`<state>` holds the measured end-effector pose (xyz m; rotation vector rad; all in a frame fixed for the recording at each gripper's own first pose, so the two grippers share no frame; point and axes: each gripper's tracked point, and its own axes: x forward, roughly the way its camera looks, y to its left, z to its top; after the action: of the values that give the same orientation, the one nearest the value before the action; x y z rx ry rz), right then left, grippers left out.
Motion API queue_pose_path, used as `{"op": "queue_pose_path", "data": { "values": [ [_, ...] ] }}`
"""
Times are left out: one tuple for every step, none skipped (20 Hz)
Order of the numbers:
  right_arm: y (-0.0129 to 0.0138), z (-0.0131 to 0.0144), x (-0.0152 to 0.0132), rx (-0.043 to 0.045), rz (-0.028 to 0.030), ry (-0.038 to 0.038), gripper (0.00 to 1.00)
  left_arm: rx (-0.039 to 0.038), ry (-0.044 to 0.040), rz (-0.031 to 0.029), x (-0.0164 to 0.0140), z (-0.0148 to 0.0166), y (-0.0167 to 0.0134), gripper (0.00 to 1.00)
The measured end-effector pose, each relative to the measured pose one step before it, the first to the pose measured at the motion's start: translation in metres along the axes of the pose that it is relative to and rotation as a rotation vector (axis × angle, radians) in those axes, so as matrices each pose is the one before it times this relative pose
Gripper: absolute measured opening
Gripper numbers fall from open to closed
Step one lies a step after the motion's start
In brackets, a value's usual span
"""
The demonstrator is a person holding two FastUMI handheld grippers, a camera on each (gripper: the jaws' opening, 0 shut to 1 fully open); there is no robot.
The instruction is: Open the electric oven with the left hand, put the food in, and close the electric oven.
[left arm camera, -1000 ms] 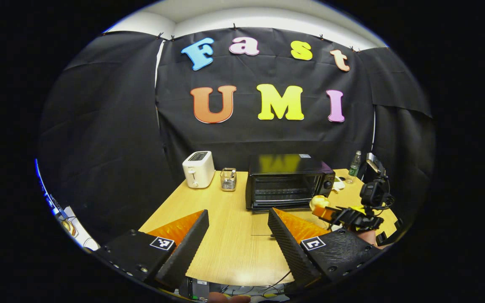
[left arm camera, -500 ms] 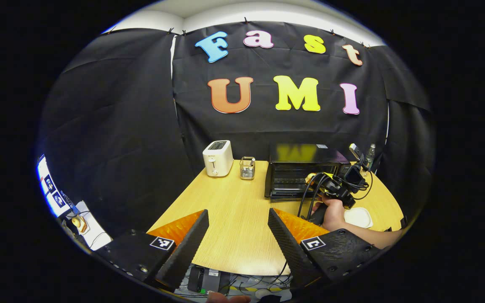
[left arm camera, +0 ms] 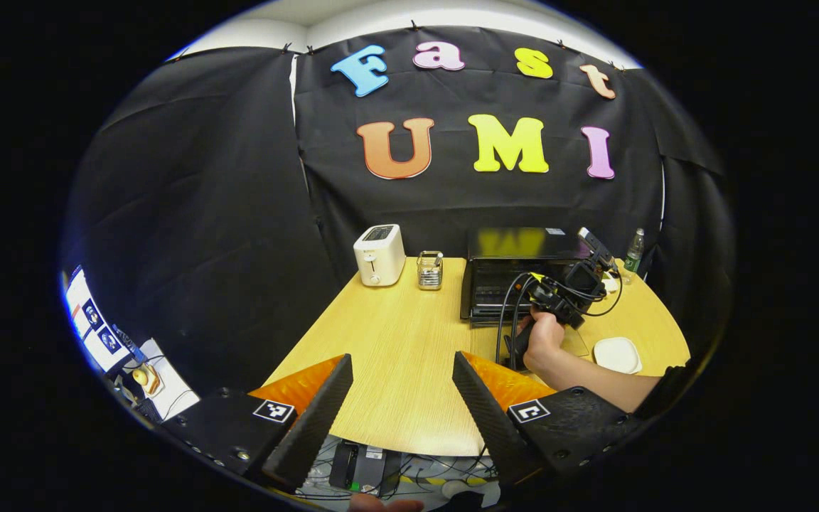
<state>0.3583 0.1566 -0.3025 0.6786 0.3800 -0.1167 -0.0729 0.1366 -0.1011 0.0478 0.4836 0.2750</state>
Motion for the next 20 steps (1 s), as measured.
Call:
{"op": "queue_pose_path", "data": {
  "values": [
    [0.00403,0.00204,-0.00012,-0.00844,0.01135,-0.00663,0.57,0.00152,0.00019,-0.00179,-0.00053,-0.00057,-0.00051,0.94],
    [0.00020,-0.00098,0.00046,-0.01738,-0.00810,-0.00118,0.60,0.00066,-0.00093,-0.00137,0.00004,0.00109,0.00014,0.94],
    [0.00088,0.00320,0.00164,-0.01120,0.00444,-0.00291,0.62,-0.00134,-0.00259,-0.00005,-0.00097,0.00162,0.00000,0.94],
    [0.00347,0.00091,-0.00357,-0.00304,0.01120,-0.00251,0.66,-0.00296,-0.00433,-0.00042,-0.00125,-0.00023,0.00079,0.94],
    [0.00034,0.00134,-0.00294,-0.00562,0.00278,0.00020,0.73,-0.00399,-0.00436,0.00025,-0.00045,0.00168,0.00020,0.94],
    [0.00120,0.00025,-0.00148,-0.00943,0.00373,0.00176,0.77,-0.00465,-0.00259,-0.00176,-0.00042,-0.00064,-0.00087,0.94],
    [0.00100,0.00054,-0.00391,-0.01230,0.00318,0.00567,0.85,-0.00517,-0.00205,-0.00047,-0.00041,0.00053,-0.00012,0.94],
    [-0.00001,-0.00089,-0.00515,-0.01119,0.00496,0.00731,0.86,-0.00801,-0.00608,-0.00212,-0.00212,0.00039,0.00000,0.94],
    [-0.00081,-0.00080,-0.00661,-0.01026,0.00621,0.00722,0.87,-0.00963,-0.00426,-0.00283,-0.00059,0.00016,-0.00109,0.94],
    [-0.00054,0.00043,-0.00842,-0.00635,0.00521,0.00507,0.89,-0.01025,-0.00438,-0.00299,-0.00136,0.00085,-0.00041,0.94],
    [-0.00031,0.00052,-0.01047,-0.00042,0.00699,0.00640,0.91,-0.01229,-0.00476,-0.00316,-0.00084,0.00121,-0.00077,0.94],
    [0.00003,-0.00174,-0.01184,0.00491,0.00748,0.01095,0.92,-0.01376,-0.00464,-0.00448,-0.00235,-0.00092,-0.00107,0.94],
    [-0.00096,0.00010,-0.01288,0.00581,0.00374,0.00166,0.92,-0.01292,-0.00661,-0.00259,-0.00180,0.00039,0.00005,0.94],
    [0.00042,0.00093,-0.01198,0.00713,0.00431,0.00237,0.92,-0.01088,-0.00675,-0.00309,-0.00098,0.00171,-0.00050,0.94],
    [-0.00018,0.00087,-0.01240,-0.00596,0.00348,0.00749,0.91,-0.00614,-0.00960,-0.00281,0.00005,0.00236,0.00069,0.94],
    [0.00183,-0.00226,-0.01271,-0.01666,0.01260,0.00695,0.93,-0.00359,-0.01210,-0.00414,-0.00116,0.00276,0.00038,0.94],
    [0.00064,0.00181,-0.01057,-0.02676,0.00846,-0.00020,0.94,-0.00345,-0.01024,-0.00611,-0.00022,0.00192,0.00067,0.94],
    [0.00169,0.00171,-0.01523,-0.02614,0.01531,0.00181,0.94,-0.00239,-0.00993,-0.00393,-0.00153,-0.00007,0.00141,0.94],
    [0.00125,0.00220,-0.01614,-0.02785,0.01681,0.00079,0.94,-0.00390,-0.00674,-0.00583,0.00063,-0.00062,0.00109,0.94],
    [0.00027,0.00344,-0.01655,-0.03174,0.01130,-0.00351,0.94,-0.00382,-0.00628,-0.00539,0.00091,-0.00179,-0.00015,0.94]
  ]
}}
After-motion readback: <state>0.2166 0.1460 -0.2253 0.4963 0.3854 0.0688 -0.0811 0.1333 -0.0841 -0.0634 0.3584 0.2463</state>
